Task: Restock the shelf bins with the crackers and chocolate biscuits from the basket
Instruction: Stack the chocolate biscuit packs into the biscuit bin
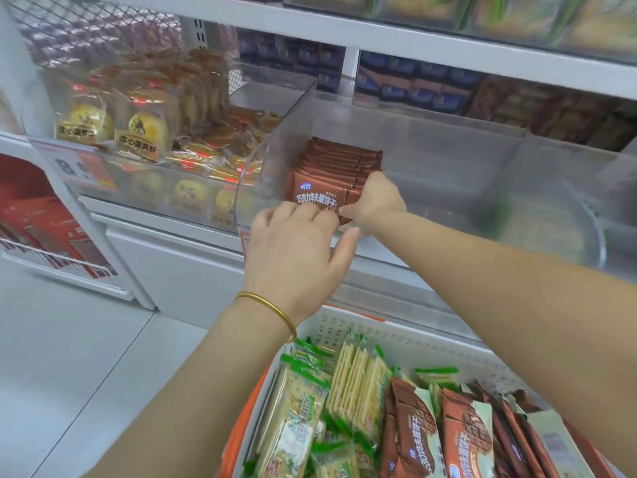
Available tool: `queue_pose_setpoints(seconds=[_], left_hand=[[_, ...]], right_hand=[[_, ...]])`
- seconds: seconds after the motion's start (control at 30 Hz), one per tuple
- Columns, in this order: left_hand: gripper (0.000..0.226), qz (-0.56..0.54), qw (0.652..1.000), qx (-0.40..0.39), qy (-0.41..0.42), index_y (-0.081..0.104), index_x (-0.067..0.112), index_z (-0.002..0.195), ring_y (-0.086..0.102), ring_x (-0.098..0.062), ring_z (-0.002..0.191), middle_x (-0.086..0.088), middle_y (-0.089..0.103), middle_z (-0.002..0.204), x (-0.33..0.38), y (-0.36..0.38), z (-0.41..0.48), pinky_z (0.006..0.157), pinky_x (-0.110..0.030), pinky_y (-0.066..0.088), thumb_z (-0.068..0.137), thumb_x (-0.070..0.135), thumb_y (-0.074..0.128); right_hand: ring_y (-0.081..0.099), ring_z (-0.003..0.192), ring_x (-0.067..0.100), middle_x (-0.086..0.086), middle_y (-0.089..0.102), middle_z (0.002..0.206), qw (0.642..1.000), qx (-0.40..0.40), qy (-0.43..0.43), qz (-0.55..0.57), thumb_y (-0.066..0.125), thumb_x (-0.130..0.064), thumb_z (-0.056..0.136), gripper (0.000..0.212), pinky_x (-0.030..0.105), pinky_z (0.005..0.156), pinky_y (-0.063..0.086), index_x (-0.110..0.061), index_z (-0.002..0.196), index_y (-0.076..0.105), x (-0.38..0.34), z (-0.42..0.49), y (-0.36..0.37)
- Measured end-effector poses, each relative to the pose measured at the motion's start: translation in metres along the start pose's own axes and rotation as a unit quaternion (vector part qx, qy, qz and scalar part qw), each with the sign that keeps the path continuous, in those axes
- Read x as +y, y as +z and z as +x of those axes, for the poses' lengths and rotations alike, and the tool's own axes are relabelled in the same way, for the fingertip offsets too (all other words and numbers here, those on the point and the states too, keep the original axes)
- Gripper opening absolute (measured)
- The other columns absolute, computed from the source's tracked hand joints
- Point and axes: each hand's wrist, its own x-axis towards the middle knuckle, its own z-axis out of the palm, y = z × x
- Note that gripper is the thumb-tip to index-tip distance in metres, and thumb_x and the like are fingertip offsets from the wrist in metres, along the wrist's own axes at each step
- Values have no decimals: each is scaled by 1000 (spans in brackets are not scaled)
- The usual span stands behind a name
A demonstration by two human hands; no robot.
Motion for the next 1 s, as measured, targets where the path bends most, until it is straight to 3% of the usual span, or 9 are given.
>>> queue_pose_setpoints(seconds=[0.2, 0.3, 0.4, 0.63, 0.7, 0.87, 0.93, 1.0], left_hand=[[66, 7, 1000, 1, 2, 67, 23, 96, 53, -22, 101, 4, 64, 98, 1, 0, -2, 87, -36, 28, 84, 55, 11], [67, 1, 1000, 5, 1, 66, 24, 98, 52, -22, 103, 4, 64, 100, 1, -1, -1, 88, -35, 26, 83, 55, 9], [67, -4, 1000, 6, 4, 65, 24, 99, 52, -22, 104, 4, 64, 101, 0, -1, -1, 89, -35, 27, 83, 56, 9], [59, 1, 1000, 23, 11, 65, 21, 95, 53, -23, 99, 3, 64, 96, 0, -3, -2, 88, -35, 27, 86, 52, 16], [46, -1, 997, 65, 39, 67, 18, 92, 57, -26, 94, 1, 65, 91, 2, -7, -4, 89, -36, 28, 89, 44, 29], [19, -9, 963, 197, 182, 67, 11, 87, 57, -30, 81, -3, 65, 86, 43, -18, -33, 79, -39, 34, 85, 21, 51], [17, -30, 956, 178, 230, 66, 10, 81, 54, -30, 75, -4, 62, 78, 65, -15, -50, 72, -38, 33, 85, 18, 51], [19, -34, 956, 112, 268, 64, 10, 77, 53, -29, 72, -4, 59, 72, 80, -1, -63, 68, -38, 33, 84, 19, 49]], right_hand=[[63, 98, 37, 13, 57, 119, 998, 8, 58, 36, 82, -25, 70, 65, 49, 83, 54, -10, 120, 43, 3, 6, 4], [66, 90, 37, 14, 55, 118, 996, -5, 71, 55, 80, -24, 73, 62, 45, 69, 58, -10, 114, 35, 5, 6, 3], [67, 67, 32, 17, 57, 113, 991, -14, 92, 100, 79, -18, 75, 58, 37, 48, 56, -12, 105, 30, 6, 5, 2], [65, 64, 29, 17, 58, 115, 986, -19, 98, 131, 80, -12, 73, 61, 34, 43, 53, -12, 103, 27, 3, -1, -6], [62, 66, 27, 17, 58, 111, 987, -17, 68, 144, 78, -10, 76, 59, 33, 42, 50, -12, 103, 26, -5, -13, -24], [57, 51, 16, 3, 49, 74, 969, 10, -110, 221, 69, -10, 84, 36, 26, 40, 45, -17, 89, 34, 10, -128, -104], [58, 47, 16, 6, 51, 68, 961, -38, -124, 243, 69, -8, 83, 29, 25, 38, 45, -15, 83, 41, 45, -181, -124], [59, 45, 17, 8, 55, 63, 971, -115, -62, 199, 68, -8, 84, 20, 25, 37, 45, -11, 81, 48, 94, -214, -118]])
